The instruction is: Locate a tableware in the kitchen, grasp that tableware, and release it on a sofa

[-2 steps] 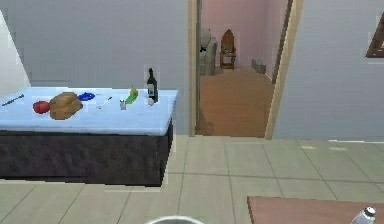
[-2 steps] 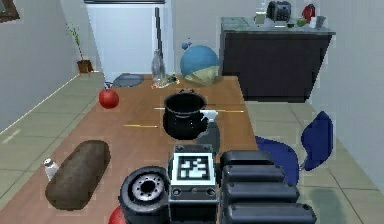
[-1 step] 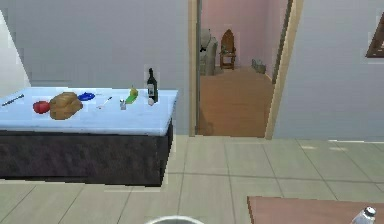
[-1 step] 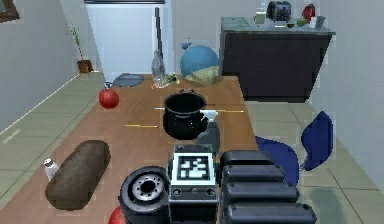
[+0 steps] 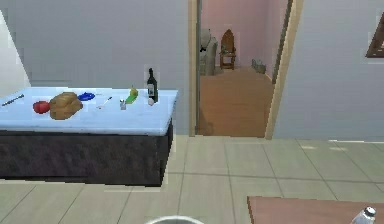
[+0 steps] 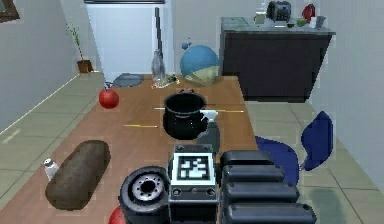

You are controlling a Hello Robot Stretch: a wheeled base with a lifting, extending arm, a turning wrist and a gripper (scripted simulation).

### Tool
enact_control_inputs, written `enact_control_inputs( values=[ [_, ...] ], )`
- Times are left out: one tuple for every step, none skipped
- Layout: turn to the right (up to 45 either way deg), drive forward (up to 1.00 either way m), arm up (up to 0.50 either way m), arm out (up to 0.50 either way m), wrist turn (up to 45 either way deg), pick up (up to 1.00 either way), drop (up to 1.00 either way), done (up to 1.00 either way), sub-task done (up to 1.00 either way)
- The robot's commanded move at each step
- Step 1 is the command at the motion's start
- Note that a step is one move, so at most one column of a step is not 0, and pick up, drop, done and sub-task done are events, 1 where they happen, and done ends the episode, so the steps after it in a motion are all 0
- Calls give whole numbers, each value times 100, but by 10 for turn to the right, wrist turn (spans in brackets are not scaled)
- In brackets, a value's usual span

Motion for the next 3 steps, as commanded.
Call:
enact_control_inputs(
  values=[
    [450, 0, 0, 0, 0, 0, 0, 0, 0],
    [450, 0, 0, 0, 0, 0, 0, 0, 0],
    [420, 0, 0, 0, 0, 0, 0, 0, 0]
  ],
)
